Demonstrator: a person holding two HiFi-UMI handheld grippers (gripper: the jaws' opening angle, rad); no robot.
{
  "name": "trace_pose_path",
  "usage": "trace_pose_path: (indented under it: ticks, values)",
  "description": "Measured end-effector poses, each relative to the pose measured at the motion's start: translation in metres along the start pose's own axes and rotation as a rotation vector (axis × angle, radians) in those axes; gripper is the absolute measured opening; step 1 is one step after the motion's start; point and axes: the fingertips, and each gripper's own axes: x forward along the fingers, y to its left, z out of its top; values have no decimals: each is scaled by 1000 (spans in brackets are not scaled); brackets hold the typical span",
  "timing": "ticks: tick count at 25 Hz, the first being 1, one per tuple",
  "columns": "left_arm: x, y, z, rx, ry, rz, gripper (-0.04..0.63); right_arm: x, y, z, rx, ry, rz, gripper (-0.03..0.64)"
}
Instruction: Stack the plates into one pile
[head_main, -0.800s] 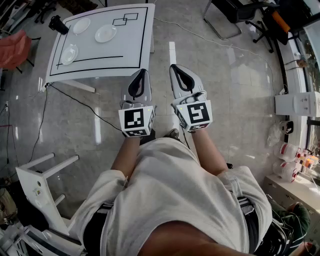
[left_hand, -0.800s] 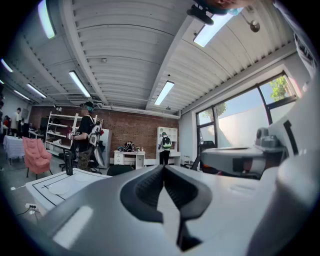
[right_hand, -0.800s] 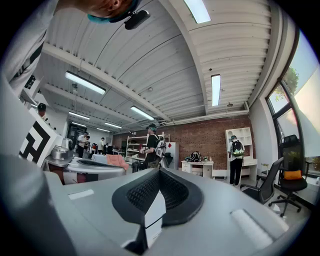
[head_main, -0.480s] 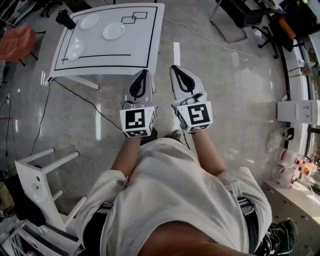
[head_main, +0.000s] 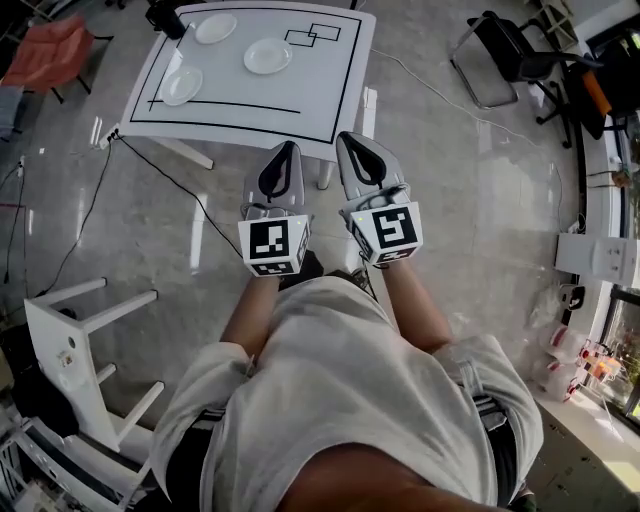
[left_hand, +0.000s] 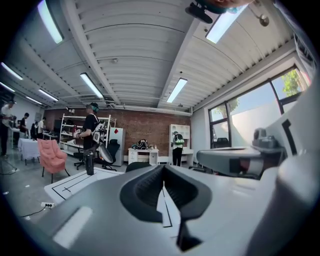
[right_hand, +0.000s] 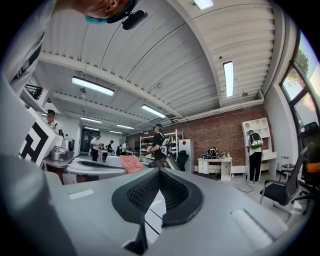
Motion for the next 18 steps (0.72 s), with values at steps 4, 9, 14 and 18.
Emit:
trace_pose_path:
  ticks: [4, 9, 14, 18]
  values:
    - [10, 45, -2, -9, 1, 20, 3, 40, 19, -1, 1, 4, 20, 0]
    - [16, 85, 6, -14, -9, 6, 3, 79, 37, 10, -6, 6, 17, 0]
    - [22, 117, 9, -42, -10, 19, 3, 106, 49, 18, -28, 21, 25, 0]
    - [27, 135, 6, -61, -2, 39, 3, 122, 46, 23, -41, 31, 28, 0]
